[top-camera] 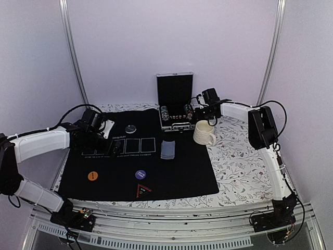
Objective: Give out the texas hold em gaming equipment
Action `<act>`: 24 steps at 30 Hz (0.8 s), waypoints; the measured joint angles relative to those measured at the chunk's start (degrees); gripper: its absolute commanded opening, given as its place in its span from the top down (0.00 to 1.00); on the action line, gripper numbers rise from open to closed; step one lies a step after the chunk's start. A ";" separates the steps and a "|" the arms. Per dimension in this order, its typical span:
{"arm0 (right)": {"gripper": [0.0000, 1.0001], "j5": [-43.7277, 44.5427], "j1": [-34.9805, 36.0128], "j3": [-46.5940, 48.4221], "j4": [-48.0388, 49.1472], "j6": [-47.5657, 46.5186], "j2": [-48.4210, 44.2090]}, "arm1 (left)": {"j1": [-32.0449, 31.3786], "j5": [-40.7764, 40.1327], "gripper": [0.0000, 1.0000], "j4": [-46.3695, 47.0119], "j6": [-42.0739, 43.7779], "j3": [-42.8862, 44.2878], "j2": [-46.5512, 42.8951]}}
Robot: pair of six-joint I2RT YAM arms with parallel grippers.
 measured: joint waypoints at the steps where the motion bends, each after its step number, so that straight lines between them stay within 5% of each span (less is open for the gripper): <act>1: 0.98 0.26 0.04 0.00 -0.09 0.55 0.00 | 0.00 0.02 0.02 -0.02 0.00 0.00 -0.04; 24: 0.99 1.64 1.29 -9.90 0.22 4.74 -6.32 | 0.35 1.27 0.02 0.00 -0.57 0.00 -0.83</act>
